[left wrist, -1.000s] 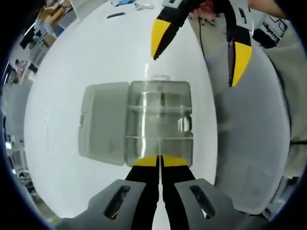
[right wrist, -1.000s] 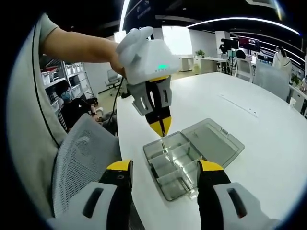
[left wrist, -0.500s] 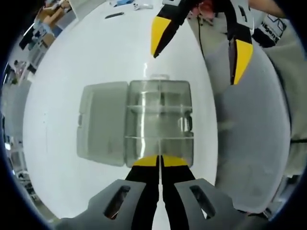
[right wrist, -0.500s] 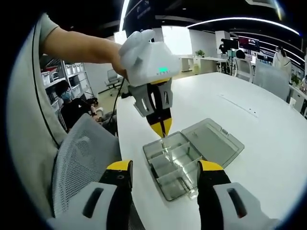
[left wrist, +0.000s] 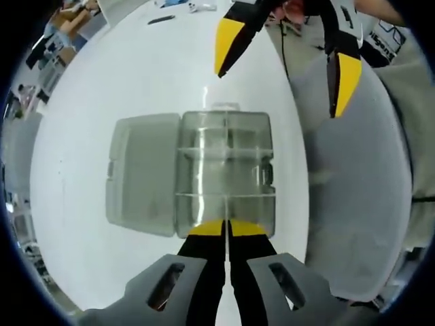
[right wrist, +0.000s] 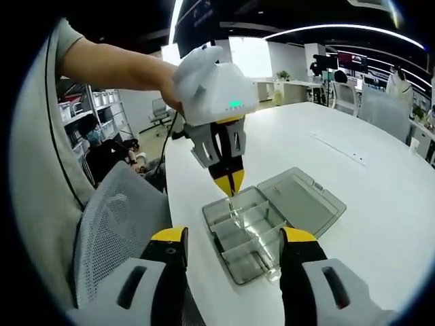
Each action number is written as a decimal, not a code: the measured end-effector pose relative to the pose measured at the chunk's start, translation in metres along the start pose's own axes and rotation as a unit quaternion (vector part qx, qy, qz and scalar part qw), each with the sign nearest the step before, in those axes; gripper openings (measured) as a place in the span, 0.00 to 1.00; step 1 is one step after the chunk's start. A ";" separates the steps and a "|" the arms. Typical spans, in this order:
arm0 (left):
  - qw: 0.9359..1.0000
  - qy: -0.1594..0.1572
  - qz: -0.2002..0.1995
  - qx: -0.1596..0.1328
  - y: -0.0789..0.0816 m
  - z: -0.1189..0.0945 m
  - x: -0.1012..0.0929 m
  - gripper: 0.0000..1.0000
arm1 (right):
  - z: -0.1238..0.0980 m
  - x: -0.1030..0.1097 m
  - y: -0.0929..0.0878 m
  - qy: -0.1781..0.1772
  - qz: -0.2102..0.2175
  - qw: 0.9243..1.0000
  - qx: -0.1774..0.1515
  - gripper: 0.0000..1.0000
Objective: Insert the divider into the dual guide fixture by aligning both edges with the guide slots and pushing it downward to the bottom, including one-sided entry, uneven engagement, binding, and posture correction.
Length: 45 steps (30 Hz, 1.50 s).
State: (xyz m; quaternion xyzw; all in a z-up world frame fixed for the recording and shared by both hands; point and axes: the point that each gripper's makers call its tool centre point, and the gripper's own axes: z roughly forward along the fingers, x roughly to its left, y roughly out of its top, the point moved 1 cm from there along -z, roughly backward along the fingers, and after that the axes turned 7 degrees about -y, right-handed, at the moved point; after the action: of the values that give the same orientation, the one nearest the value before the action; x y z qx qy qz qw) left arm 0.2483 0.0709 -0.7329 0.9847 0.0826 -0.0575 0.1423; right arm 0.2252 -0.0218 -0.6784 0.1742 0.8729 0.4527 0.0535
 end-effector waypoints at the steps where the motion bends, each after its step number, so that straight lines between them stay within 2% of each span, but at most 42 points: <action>1: 1.000 -0.001 0.000 0.000 0.000 0.000 0.000 0.00 | 0.000 0.000 0.000 0.000 0.001 1.000 0.000 0.51; 45: 1.000 -0.014 0.006 0.011 -0.006 0.010 0.001 0.00 | -0.007 -0.003 0.000 -0.004 0.002 1.000 0.002 0.50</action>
State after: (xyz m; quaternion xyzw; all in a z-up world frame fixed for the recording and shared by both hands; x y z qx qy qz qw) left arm 0.2476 0.0734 -0.7446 0.9857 0.0742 -0.0714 0.1333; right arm 0.2264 -0.0283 -0.6747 0.1781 0.8730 0.4506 0.0561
